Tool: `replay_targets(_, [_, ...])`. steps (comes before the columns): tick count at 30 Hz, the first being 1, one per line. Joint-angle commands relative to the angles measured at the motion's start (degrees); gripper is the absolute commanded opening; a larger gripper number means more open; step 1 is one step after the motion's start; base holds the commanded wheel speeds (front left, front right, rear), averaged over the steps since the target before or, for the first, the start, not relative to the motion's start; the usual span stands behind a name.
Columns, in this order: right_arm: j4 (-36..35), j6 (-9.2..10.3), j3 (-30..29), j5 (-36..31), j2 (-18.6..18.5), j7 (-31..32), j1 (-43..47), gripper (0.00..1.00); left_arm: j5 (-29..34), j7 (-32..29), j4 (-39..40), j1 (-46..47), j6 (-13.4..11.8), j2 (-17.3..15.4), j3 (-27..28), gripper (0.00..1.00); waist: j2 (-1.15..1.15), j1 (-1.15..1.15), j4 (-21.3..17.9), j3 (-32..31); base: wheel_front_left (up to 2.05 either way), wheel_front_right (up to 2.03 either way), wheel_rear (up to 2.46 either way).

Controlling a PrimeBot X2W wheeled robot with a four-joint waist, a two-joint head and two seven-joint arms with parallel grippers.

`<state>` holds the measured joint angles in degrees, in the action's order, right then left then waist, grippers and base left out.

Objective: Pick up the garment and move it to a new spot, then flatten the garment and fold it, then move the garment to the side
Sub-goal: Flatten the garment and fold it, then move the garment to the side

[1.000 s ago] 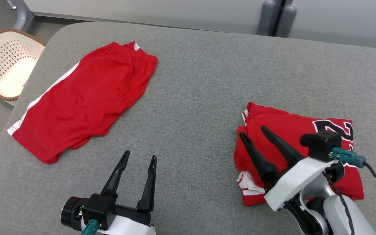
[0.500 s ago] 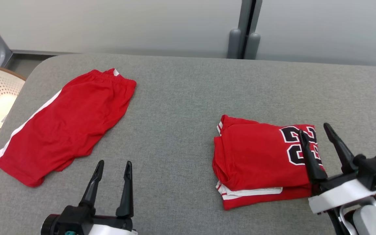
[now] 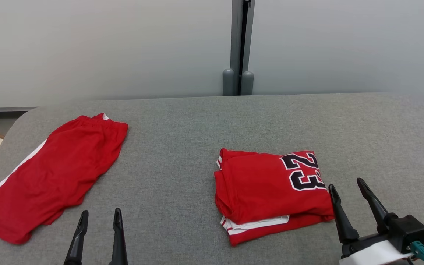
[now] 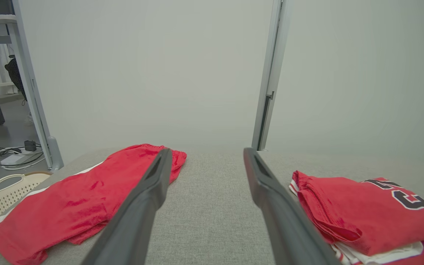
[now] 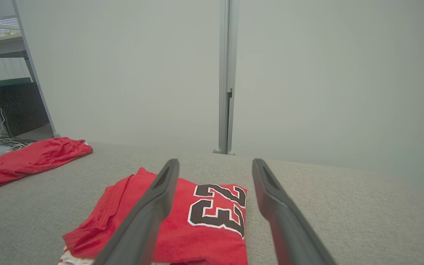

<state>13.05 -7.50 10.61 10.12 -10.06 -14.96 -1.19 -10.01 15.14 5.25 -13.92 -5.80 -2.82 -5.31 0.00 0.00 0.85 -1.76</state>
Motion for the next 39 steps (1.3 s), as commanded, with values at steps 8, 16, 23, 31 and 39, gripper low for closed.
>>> replay_targets(8, [0.13, 0.03, -0.77, -0.38, 0.75, -0.31, 1.98, 1.00, 1.71, -0.01, -1.46, -0.77, 0.56, -0.17, -0.21, 1.00, 0.00, 0.00, 0.40, -1.00, 0.00, 0.00, 0.00])
replay_targets(16, [-0.51, 0.03, -1.23, -0.21, 0.43, -0.31, 2.36, 1.00, 3.18, -0.01, -1.85, -0.50, 0.87, -0.17, -0.85, 1.00, 0.00, 0.00, 1.13, -0.89, 0.00, 0.00, 0.00])
replay_targets(23, [-2.03, 0.03, -2.37, 0.32, 0.77, -0.32, 1.45, 1.00, 4.02, -0.01, -2.22, 0.51, 1.23, -0.17, -1.64, 1.00, 0.00, 0.00, 1.90, 0.68, 0.00, 0.00, 0.00])
replay_targets(31, [8.36, 0.03, -0.82, 11.74, -2.50, -0.31, -7.13, 1.00, 3.93, -0.01, -2.44, 4.47, 2.04, -0.16, -3.77, 1.00, 0.00, 0.00, 4.20, 7.05, 0.00, 0.00, 0.00])
replay_targets(39, [19.28, 0.02, 6.82, 32.09, -9.09, 9.57, -17.46, 1.00, 3.45, -0.01, -3.58, 8.88, 2.28, -0.15, -6.41, 1.00, 0.00, 0.00, 5.97, 12.77, 0.00, 0.00, 0.00])
